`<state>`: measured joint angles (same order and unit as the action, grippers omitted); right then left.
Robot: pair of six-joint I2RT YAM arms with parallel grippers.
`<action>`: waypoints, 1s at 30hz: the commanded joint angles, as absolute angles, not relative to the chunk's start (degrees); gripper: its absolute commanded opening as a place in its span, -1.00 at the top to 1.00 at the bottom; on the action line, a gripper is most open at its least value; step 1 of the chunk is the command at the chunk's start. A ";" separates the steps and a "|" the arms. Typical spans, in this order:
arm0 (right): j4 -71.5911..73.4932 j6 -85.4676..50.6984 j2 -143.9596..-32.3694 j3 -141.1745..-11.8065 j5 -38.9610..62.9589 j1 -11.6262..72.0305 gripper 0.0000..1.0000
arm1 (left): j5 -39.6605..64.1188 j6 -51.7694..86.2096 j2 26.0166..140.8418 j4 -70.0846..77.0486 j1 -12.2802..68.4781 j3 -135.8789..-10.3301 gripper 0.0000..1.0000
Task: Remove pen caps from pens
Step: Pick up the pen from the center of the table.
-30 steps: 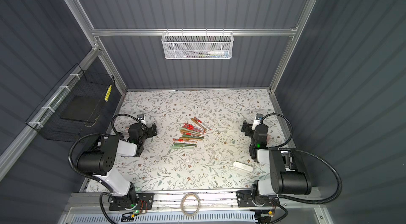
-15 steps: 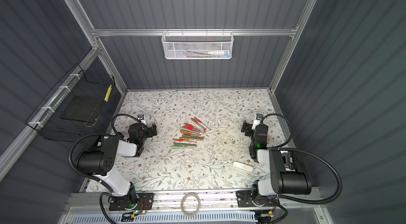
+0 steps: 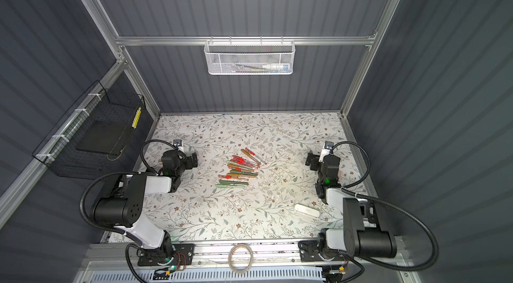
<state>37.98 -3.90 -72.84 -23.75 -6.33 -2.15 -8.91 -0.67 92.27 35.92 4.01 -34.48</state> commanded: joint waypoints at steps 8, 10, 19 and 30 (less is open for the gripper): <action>6.28 -13.18 -63.37 -43.00 4.35 0.20 -0.98 | 2.94 1.14 81.66 -18.71 3.78 -62.00 -1.00; 2.11 -12.15 -65.10 -46.29 5.05 3.03 -0.98 | 3.67 0.90 79.71 -24.21 3.78 -64.46 -1.00; -13.33 -3.64 -81.08 -64.37 2.09 18.39 -0.91 | 12.31 1.35 72.25 -21.39 -2.68 -57.22 -1.00; -30.20 -2.55 -106.45 -91.27 5.32 25.13 -0.39 | 21.95 5.54 70.51 -17.83 -8.05 -53.91 -0.99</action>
<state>-21.45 -3.46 -101.89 -85.86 4.16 24.10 17.76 3.90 72.12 -19.25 -6.68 -54.24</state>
